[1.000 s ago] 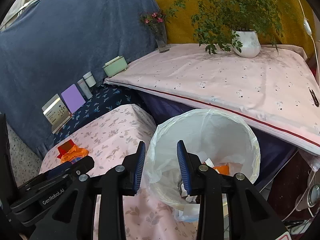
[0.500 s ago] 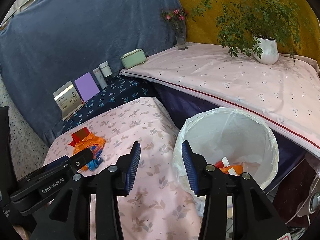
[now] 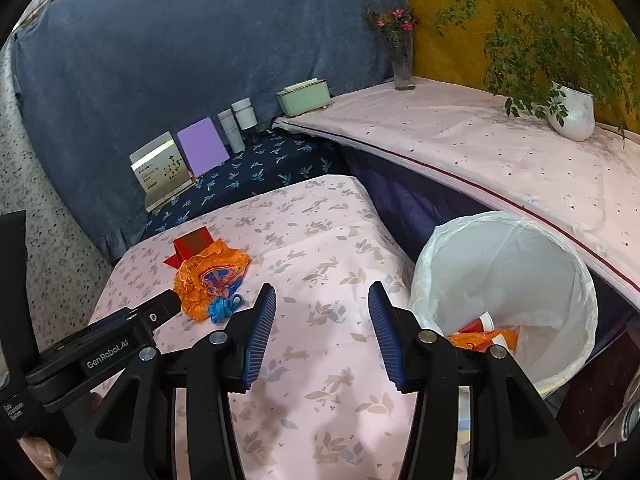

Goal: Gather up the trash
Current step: 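Withdraw both tools from the bin back over the table, then grasp the blue strap with the right gripper and lift it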

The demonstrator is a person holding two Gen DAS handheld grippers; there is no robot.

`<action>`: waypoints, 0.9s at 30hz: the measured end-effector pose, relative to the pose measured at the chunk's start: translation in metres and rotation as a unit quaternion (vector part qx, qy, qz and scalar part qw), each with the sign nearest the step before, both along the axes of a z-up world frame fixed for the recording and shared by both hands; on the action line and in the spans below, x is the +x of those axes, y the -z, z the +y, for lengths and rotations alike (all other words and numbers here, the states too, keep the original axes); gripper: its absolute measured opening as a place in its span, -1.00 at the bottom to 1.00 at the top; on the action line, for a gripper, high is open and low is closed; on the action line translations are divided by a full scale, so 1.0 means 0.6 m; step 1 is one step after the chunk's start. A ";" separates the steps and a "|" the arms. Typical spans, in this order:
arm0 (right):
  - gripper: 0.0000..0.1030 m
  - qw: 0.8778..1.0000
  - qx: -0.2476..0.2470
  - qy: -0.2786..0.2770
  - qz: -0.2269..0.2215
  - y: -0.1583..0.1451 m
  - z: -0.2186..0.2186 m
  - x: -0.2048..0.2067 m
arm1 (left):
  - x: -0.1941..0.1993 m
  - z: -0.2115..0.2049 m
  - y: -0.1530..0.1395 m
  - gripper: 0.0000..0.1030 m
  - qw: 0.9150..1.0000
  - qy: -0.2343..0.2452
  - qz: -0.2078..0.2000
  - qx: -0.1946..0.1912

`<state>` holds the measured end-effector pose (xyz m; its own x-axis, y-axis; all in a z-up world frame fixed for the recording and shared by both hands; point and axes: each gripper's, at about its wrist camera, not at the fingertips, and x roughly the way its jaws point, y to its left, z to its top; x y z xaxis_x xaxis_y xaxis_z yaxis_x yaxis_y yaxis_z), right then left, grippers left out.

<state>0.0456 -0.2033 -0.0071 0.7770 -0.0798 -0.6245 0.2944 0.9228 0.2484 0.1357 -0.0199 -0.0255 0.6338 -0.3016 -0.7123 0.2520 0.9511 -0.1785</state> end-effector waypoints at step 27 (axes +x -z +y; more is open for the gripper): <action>-0.07 0.990 0.008 -0.109 0.091 0.129 0.188 0.206 | 0.117 0.191 0.102 0.54 0.994 -0.097 0.054 0.009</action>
